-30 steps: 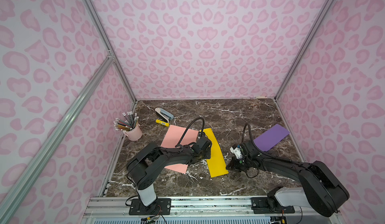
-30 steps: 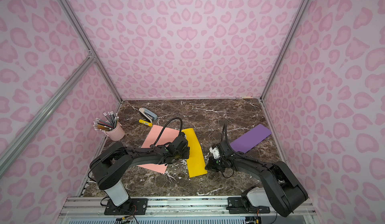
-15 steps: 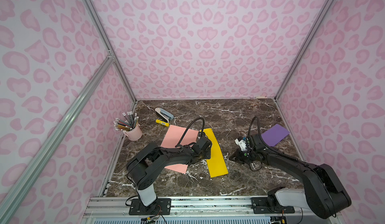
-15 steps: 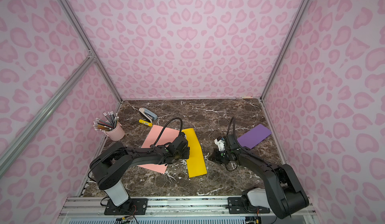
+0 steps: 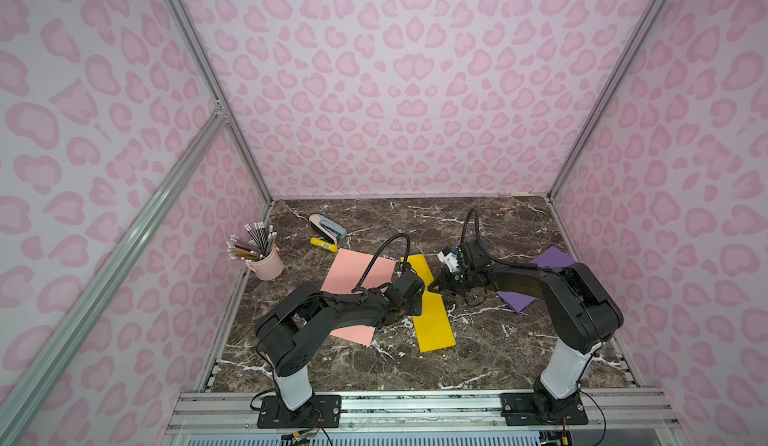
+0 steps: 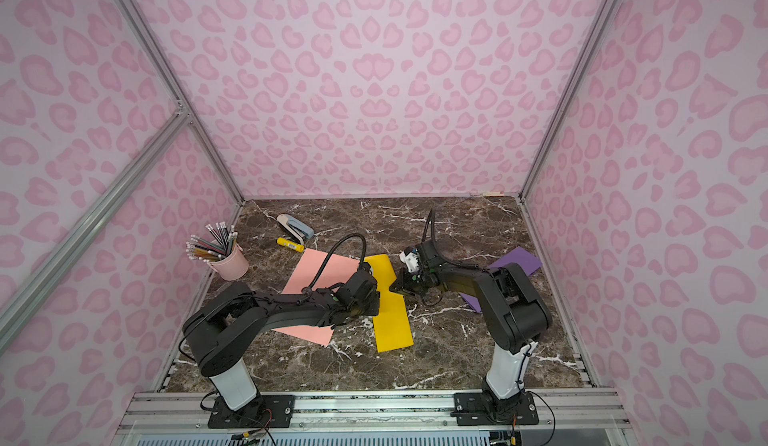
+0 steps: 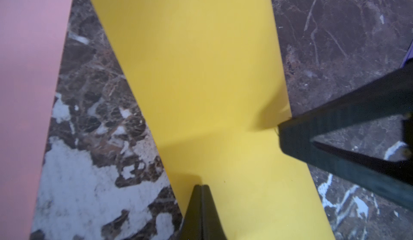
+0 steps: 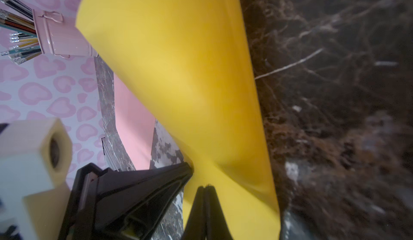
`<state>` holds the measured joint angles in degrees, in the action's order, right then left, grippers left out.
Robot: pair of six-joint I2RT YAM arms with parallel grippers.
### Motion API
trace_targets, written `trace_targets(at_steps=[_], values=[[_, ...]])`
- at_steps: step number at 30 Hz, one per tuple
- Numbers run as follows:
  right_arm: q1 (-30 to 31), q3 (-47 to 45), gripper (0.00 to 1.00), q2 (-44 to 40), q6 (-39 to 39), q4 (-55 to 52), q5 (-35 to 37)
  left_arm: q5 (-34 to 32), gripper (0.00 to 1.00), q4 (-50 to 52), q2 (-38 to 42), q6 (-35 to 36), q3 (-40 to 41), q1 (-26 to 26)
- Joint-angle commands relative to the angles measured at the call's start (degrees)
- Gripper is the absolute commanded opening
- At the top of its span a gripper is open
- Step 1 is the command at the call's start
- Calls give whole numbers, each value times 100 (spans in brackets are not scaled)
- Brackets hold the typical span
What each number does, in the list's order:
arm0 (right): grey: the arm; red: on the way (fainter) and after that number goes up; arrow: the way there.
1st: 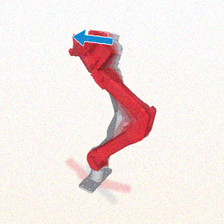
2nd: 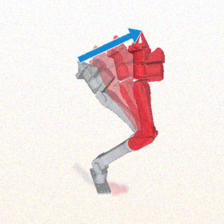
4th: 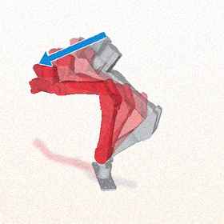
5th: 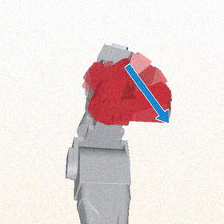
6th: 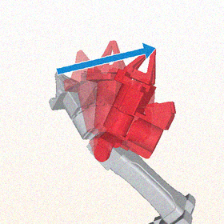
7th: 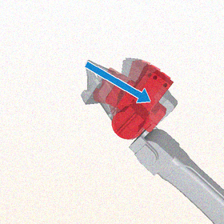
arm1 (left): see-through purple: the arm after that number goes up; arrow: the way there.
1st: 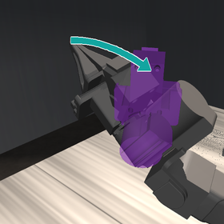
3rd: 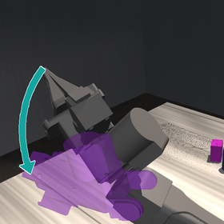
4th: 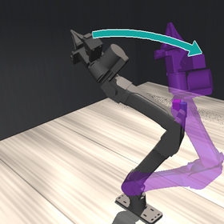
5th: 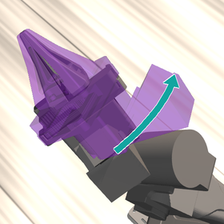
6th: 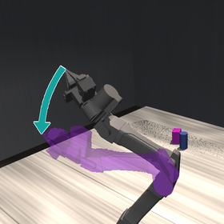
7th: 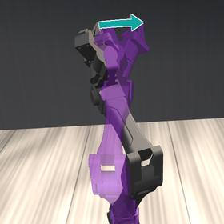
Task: Fold the rectangular paper in half along the long edge
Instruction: Fold the paper at the center of the board.
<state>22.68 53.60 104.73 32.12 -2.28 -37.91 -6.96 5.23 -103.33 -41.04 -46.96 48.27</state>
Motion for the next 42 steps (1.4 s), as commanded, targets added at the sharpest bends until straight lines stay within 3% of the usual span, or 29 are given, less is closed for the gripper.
trace_targets(at_steps=[1, 10, 17, 22, 31, 39, 42], values=[[-191, 6, 0, 266, 24, 324, -9, 116, 4, 558, -73, 14, 6, 2], [-854, -348, 0, 342, -69, 325, 323, 125, 4, 558, -91, 50, 30, 7], [-401, 95, 0, -122, -106, 121, -6, 133, 4, 580, -91, 67, -5, 7], [-133, 464, 0, 162, -10, 125, 8, 133, 4, 578, -100, 53, 16, 13], [-464, 556, 0, 998, 104, 341, 315, 142, 4, 588, -48, 48, 39, 19], [-749, 141, 0, 654, -98, 196, 748, 98, 4, 637, 1, 77, 64, 24], [-676, 191, 0, 424, -96, 120, 589, 90, 4, 628, 15, 73, 90, 24]])
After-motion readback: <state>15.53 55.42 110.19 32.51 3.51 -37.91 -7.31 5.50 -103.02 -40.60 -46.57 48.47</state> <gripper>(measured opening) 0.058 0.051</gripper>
